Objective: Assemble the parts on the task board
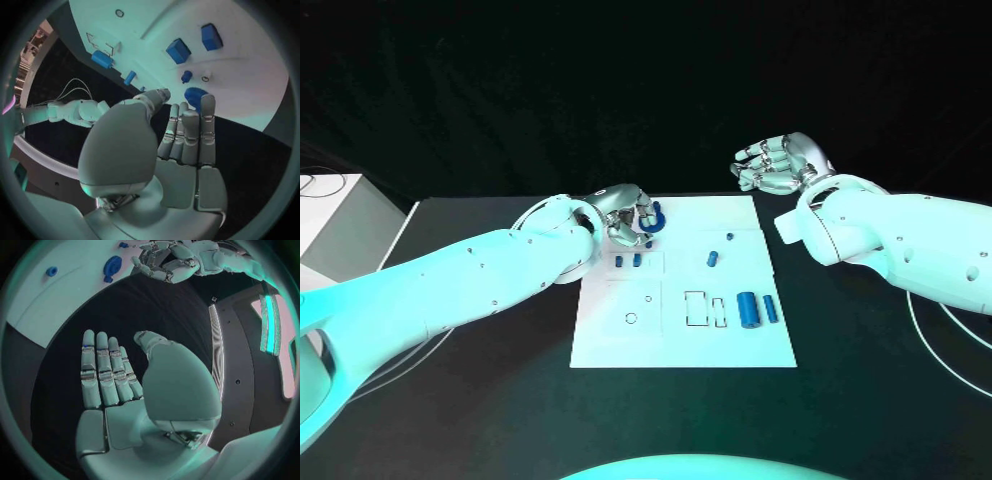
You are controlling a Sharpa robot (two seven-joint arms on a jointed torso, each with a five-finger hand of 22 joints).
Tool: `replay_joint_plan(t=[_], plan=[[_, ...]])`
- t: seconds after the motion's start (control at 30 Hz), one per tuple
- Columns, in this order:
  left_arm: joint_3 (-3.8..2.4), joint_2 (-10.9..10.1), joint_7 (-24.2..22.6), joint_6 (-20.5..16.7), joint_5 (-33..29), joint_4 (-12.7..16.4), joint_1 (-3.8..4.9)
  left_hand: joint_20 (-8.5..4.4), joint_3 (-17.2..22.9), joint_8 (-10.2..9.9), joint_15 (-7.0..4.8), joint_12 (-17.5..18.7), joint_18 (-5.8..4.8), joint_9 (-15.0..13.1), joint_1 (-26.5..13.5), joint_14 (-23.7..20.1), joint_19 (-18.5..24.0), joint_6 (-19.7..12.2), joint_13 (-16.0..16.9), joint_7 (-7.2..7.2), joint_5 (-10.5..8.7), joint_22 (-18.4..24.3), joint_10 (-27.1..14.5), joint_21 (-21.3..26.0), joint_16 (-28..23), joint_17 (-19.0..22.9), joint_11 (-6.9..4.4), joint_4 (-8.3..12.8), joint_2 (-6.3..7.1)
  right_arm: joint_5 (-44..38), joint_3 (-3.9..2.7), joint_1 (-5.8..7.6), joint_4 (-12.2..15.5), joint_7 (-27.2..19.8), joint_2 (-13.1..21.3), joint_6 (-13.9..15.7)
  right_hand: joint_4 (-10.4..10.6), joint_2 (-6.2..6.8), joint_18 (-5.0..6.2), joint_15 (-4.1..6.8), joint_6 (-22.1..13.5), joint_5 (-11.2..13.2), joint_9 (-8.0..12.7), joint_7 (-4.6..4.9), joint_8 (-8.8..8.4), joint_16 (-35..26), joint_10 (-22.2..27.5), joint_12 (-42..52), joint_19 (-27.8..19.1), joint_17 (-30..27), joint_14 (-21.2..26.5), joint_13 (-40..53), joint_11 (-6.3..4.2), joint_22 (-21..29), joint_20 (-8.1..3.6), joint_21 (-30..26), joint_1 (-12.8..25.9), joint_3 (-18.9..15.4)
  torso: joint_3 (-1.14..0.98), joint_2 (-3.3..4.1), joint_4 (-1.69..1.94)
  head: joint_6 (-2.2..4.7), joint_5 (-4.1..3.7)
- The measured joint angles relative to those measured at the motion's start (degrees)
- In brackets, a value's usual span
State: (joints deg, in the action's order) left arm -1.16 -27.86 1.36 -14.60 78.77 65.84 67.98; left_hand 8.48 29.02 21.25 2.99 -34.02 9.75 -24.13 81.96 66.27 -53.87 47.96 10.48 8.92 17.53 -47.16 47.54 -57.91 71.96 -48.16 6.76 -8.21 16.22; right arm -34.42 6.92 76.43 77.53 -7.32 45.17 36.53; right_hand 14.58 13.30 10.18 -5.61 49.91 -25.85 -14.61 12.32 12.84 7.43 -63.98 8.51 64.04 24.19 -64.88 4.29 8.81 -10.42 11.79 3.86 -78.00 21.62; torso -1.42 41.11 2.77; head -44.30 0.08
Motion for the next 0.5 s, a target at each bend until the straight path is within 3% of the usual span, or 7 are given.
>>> replay_joint_plan(t=[0.5], plan=[[0.22,2.0,2.9,3.8,3.2,-2.2,-0.22,0.13,-0.8,-1.1,-0.03,1.2,-0.01,1.1,-0.4,2.7,-4.7,1.3,-1.4,0.58,-0.34,-5.5,0.9,-4.5,3.2,-2.4,0.03,0.0,-0.21,0.0,-0.01,0.01,0.3,0.0,-0.1,0.0,0.0,-0.01,0.01,0.00,-0.2,-0.5,0.1,0.15,0.00,-0.2,0.0,0.0,-0.2,-0.1,0.0,-0.2,0.00,0.3,0.21,0.0,0.0,0.3,0.07,-0.05,-0.03,-0.17,-0.02]])
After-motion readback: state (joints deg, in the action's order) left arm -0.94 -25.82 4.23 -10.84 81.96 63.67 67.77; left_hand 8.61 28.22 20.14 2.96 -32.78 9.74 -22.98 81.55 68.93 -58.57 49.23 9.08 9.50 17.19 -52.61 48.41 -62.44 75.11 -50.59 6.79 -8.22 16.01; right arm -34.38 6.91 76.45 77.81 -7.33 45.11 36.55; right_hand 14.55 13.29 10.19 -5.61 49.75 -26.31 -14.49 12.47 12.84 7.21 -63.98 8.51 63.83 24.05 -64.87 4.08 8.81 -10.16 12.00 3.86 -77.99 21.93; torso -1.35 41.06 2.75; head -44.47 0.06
